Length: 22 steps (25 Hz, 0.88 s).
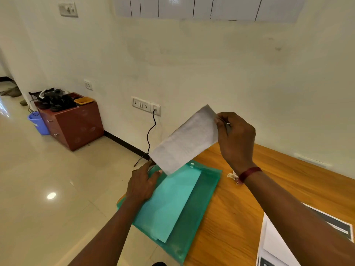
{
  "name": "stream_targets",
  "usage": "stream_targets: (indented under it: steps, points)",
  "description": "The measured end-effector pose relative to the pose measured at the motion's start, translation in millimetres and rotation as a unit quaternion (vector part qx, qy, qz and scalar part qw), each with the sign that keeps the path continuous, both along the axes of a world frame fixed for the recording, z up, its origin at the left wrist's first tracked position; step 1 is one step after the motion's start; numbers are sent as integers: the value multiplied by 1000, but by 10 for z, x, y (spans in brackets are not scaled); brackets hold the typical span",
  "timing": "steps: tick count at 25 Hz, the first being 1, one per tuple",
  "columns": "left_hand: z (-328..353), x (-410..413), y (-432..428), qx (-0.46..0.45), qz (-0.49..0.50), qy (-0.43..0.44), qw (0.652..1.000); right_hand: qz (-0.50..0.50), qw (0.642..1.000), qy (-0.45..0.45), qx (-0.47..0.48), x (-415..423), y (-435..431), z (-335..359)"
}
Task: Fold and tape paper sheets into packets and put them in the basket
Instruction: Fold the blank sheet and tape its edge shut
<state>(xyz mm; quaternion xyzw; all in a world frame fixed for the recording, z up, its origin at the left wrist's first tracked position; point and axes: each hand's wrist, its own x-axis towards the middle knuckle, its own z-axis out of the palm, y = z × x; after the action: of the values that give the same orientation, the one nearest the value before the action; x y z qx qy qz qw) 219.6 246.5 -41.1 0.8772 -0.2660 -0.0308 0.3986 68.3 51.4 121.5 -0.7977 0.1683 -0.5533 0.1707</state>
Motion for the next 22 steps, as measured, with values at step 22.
stream_targets:
  steps: [22]
  points:
    - [220, -2057, -1017, 62, -367, -342, 863, -10, 807, -176, 564, -2419, 159, -1368]
